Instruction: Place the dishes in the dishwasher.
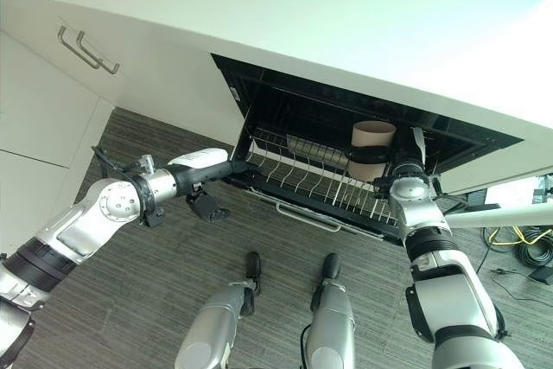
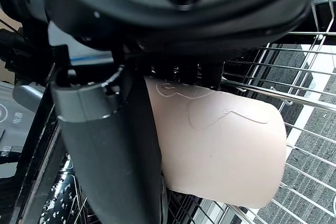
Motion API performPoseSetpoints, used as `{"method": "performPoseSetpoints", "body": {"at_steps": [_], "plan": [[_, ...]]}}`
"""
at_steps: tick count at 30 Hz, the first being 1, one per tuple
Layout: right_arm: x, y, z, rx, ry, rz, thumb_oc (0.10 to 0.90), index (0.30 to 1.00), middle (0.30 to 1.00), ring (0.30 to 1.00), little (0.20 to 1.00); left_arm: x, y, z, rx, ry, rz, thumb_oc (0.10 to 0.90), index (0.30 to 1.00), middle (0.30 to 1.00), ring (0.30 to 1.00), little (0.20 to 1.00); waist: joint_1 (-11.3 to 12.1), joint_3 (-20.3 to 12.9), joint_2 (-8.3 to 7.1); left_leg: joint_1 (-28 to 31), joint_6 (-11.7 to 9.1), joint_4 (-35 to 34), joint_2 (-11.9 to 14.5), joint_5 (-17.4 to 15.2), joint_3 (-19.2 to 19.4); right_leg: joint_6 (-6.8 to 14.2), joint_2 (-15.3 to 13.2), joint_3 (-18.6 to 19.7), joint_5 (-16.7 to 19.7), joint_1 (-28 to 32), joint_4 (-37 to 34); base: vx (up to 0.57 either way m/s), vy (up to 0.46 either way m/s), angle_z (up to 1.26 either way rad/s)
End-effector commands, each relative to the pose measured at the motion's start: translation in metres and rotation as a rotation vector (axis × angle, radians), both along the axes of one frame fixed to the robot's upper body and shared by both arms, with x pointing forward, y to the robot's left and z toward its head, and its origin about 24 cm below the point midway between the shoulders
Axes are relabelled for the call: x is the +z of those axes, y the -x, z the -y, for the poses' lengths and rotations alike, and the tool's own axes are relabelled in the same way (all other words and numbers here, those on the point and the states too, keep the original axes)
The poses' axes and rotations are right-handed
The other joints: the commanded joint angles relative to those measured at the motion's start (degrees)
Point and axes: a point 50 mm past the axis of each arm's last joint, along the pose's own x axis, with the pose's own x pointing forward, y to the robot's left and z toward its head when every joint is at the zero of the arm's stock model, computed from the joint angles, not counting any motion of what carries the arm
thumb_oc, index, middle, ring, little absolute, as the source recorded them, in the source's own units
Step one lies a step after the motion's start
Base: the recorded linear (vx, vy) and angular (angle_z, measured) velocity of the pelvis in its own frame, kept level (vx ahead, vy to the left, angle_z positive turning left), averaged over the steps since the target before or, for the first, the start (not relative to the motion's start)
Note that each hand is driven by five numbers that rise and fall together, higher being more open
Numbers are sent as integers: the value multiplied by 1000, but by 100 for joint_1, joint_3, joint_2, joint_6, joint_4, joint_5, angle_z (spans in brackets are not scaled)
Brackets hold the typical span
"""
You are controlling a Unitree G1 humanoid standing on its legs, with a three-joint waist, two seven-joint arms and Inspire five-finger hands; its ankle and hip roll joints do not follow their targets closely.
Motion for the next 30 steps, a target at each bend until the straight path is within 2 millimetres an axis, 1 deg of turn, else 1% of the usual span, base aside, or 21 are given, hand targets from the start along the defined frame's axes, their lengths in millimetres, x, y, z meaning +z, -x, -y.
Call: {"method": "performPoseSetpoints", "body": {"at_steps": [1, 6, 7, 11, 13, 15, 16, 19, 20, 21, 27, 28, 30], "plan": [[10, 12, 40, -181, 83, 4, 800, 900, 900, 900, 900, 25, 10, 11, -84, 77, 127, 800, 900, 900, 900, 900, -16, -257, 65, 15, -171, 148, 217, -419, 358, 392, 38, 250, -161, 157, -132, 0, 0, 0], [4, 16, 38, -241, 86, 45, 800, 900, 900, 900, 900, 20, 11, 13, -78, 83, 130, 800, 900, 900, 900, 900, -72, -262, 90, 41, -171, 148, 232, -429, 410, 405, 36, 268, -160, 158, -132, 5, 28, -1], [3, 18, 36, -264, 77, 99, 800, 900, 900, 900, 900, 17, 11, 15, -72, 95, 130, 800, 900, 900, 900, 900, -109, -263, 115, 57, -166, 148, 234, -430, 429, 402, 40, 288, -163, 160, -132, 17, 56, -5], [4, 22, 30, -283, 104, 185, 800, 900, 900, 900, 900, 12, 13, 17, -63, 109, 125, 800, 900, 900, 900, 900, -169, -268, 168, 85, -157, 148, 228, -447, 459, 400, 42, 320, -176, 167, -132, 19, 60, -11], [-3, 29, 23, -307, 101, 246, 800, 900, 900, 900, 900, 6, 17, 16, -50, 120, 117, 800, 900, 900, 900, 900, -226, -282, 202, 107, -146, 148, 224, -472, 480, 398, 50, 350, -200, 170, -132, 29, 72, -2], [-8, 34, 19, -312, 97, 270, 800, 900, 900, 900, 900, 3, 19, 15, -42, 130, 116, 800, 900, 900, 900, 900, -270, -283, 229, 119, -136, 148, 220, -484, 503, 395, 49, 366, -209, 172, -132, 21, 67, -2], [-12, 37, 17, -320, 89, 278, 800, 900, 900, 900, 900, 2, 20, 15, -39, 135, 114, 800, 900, 900, 900, 900, -293, -287, 246, 129, -136, 148, 220, -488, 514, 393, 48, 377, -216, 176, -132, 36, 81, -3], [-35, 53, 13, -337, 44, 280, 800, 900, 900, 900, 900, -3, 24, 14, -25, 159, 108, 800, 900, 900, 900, 900, -389, -314, 308, 185, -126, 148, 222, -515, 568, 396, 39, 414, -240, 198, -132, 48, 88, -12], [-45, 61, 12, -345, 4, 281, 800, 900, 900, 900, 900, -5, 25, 13, -19, 169, 105, 800, 900, 900, 900, 900, -433, -334, 333, 208, -121, 148, 226, -526, 604, 403, 29, 437, -249, 205, -132, 42, 68, -11], [-51, 64, 12, -347, -26, 274, 800, 900, 900, 900, 900, -6, 26, 12, -17, 174, 104, 800, 900, 900, 900, 900, -454, -340, 343, 217, -119, 148, 226, -536, 615, 407, 27, 445, -256, 208, -132, 33, 59, -9], [-74, 75, 4, -307, -48, 205, 800, 900, 900, 900, 900, -6, 27, 13, -14, 186, 100, 800, 900, 900, 900, 900, -526, -360, 395, 229, -117, 148, 225, -543, 681, 422, -1, 478, -258, 191, -132, 5, 15, -1], [-80, 77, 2, -308, -57, 188, 800, 900, 900, 900, 900, -7, 28, 13, -15, 189, 99, 800, 900, 900, 900, 900, -531, -371, 403, 233, -113, 148, 222, -545, 692, 424, -7, 487, -258, 190, -132, 19, 19, -5], [-87, 81, 1, -325, -76, 169, 800, 900, 900, 900, 900, -6, 28, 13, -14, 193, 97, 800, 900, 900, 900, 900, -544, -377, 418, 241, -111, 148, 219, -547, 704, 431, -17, 494, -258, 191, -132, 20, 19, -5]]}}
